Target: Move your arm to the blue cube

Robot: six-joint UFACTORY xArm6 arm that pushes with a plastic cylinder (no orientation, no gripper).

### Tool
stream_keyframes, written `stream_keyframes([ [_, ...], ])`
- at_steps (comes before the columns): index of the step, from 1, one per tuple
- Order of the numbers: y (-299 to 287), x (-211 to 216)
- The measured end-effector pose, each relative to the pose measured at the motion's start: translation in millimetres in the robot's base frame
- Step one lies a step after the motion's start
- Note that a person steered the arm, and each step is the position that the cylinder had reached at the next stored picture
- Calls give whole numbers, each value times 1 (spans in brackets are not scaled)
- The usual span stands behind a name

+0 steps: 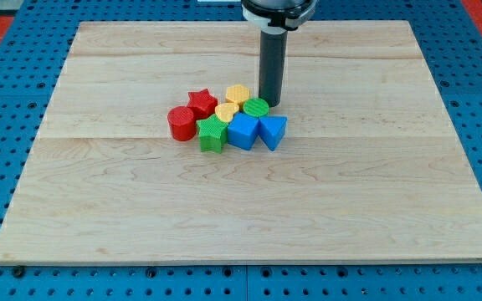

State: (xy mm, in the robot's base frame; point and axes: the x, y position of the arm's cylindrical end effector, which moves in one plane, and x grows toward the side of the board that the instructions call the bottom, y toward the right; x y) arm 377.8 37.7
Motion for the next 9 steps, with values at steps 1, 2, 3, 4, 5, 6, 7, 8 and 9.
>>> stream_keyframes([
  [1,0,0],
  [2,0,0],
  [3,0,0],
  [4,0,0],
  [5,5,-4],
  [6,34,-5],
  [7,83,-5],
  [8,115,-5],
  [9,137,38],
])
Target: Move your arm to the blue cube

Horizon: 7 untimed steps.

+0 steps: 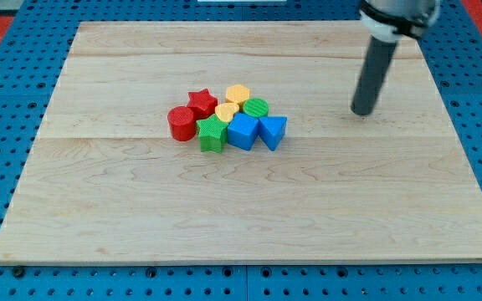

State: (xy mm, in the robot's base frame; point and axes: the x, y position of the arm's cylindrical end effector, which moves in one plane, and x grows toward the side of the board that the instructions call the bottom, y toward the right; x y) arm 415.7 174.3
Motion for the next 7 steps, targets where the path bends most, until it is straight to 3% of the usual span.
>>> stream_keyframes([
  [2,-21,73],
  [5,-166,84],
  [7,-181,84],
])
